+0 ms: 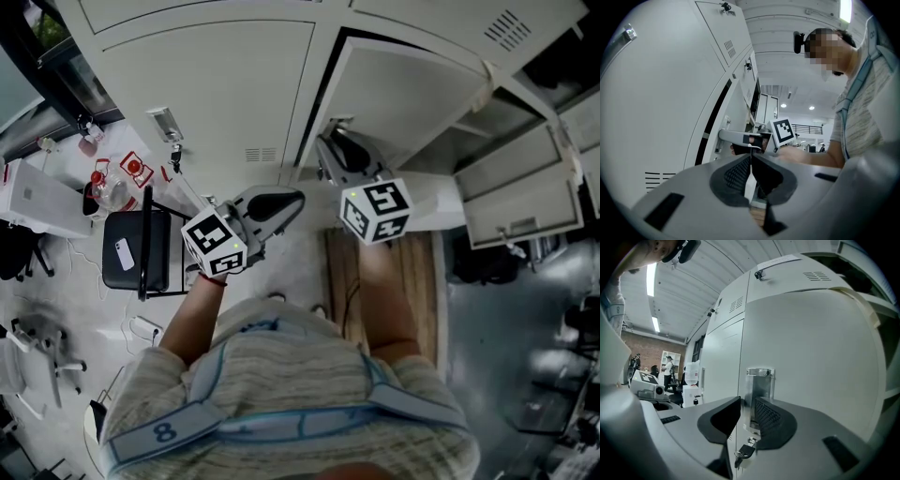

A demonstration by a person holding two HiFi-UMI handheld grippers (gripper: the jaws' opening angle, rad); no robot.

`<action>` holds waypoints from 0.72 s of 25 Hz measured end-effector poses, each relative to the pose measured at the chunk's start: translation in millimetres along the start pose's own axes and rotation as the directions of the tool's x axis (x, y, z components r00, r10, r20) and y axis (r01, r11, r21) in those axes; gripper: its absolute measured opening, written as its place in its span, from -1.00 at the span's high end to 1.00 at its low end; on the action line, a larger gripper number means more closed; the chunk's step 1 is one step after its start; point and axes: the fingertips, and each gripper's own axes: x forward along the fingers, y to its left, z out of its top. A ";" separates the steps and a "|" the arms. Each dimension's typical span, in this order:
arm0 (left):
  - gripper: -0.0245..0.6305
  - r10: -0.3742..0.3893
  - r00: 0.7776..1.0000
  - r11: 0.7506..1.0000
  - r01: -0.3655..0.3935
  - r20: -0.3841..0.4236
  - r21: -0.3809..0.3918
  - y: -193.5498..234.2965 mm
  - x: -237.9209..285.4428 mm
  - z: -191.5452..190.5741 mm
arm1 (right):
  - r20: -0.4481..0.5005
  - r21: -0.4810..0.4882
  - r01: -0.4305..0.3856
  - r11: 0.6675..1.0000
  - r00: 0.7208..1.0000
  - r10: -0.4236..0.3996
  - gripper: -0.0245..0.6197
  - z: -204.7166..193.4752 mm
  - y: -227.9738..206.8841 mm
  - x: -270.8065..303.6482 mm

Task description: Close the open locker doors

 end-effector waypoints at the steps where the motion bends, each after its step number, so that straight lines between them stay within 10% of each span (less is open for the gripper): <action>1: 0.91 0.003 1.000 1.000 -0.003 -0.002 -0.001 0.5 -0.1 0.5 | 0.001 -0.001 0.001 1.000 1.000 -0.001 0.64 0.1 -0.5 2.0; 18: 0.91 0.018 1.000 1.000 -0.018 -0.013 -0.009 2.8 -1.9 -3.9 | -0.009 0.007 0.059 0.998 0.998 -0.059 0.64 0.2 -10.8 25.2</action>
